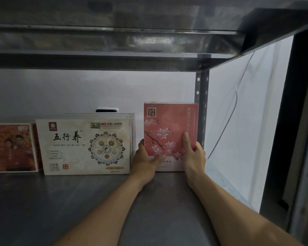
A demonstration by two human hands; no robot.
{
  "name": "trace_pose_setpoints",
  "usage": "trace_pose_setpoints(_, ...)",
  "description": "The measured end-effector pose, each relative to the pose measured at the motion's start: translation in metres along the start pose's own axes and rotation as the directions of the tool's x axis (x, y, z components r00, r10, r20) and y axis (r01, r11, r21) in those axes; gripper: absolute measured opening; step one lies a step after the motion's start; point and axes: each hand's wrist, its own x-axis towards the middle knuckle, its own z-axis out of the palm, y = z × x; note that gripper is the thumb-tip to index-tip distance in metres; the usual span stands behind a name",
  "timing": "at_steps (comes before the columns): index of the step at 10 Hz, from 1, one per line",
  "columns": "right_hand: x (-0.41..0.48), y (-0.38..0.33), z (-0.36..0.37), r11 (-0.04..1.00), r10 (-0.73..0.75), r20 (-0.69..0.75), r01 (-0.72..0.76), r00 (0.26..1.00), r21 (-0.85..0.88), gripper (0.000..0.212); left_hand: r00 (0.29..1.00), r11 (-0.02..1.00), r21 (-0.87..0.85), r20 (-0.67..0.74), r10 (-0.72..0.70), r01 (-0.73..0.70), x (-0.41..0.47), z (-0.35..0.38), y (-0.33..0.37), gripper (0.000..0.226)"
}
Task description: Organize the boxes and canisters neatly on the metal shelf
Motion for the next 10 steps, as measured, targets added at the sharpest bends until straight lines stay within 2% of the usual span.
trace_pose_setpoints(2,0.0,0.0,-0.003,1.0,-0.02,0.001,0.02,1.0,-0.02,0.064,1.0,1.0,0.001,-0.024,-0.003,0.003,0.001,0.0,-0.003,0.081)
trace_pose_setpoints(3,-0.002,0.001,-0.006,0.998,-0.026,-0.01,0.025,1.0,-0.056,0.066,0.999,1.0,0.008,-0.044,-0.016,0.016,0.003,0.001,-0.007,0.082)
trace_pose_setpoints(5,-0.011,0.001,-0.013,0.965,-0.061,-0.033,0.051,0.998,-0.256,0.05,0.996,0.994,0.079,-0.064,-0.066,0.071,0.002,0.0,-0.014,0.072)
trace_pose_setpoints(7,-0.039,-0.012,-0.014,0.871,-0.093,-0.113,0.025,0.989,-0.49,0.043,0.99,0.983,0.137,-0.095,-0.109,0.121,-0.008,-0.006,-0.013,0.056)
trace_pose_setpoints(8,-0.055,-0.017,-0.011,0.849,-0.091,-0.121,0.014,0.988,-0.528,0.048,0.994,0.973,0.211,-0.081,-0.076,0.092,-0.016,-0.009,-0.012,0.05)
trace_pose_setpoints(9,-0.072,-0.022,-0.008,0.85,-0.094,-0.094,0.031,0.991,-0.526,0.048,1.0,0.907,0.422,-0.009,0.008,-0.003,-0.028,-0.017,-0.014,0.047)
trace_pose_setpoints(10,-0.09,-0.029,-0.005,0.863,-0.02,-0.067,-0.016,0.998,-0.505,0.048,0.999,0.876,0.482,-0.026,0.04,-0.023,-0.036,-0.028,-0.017,0.036)
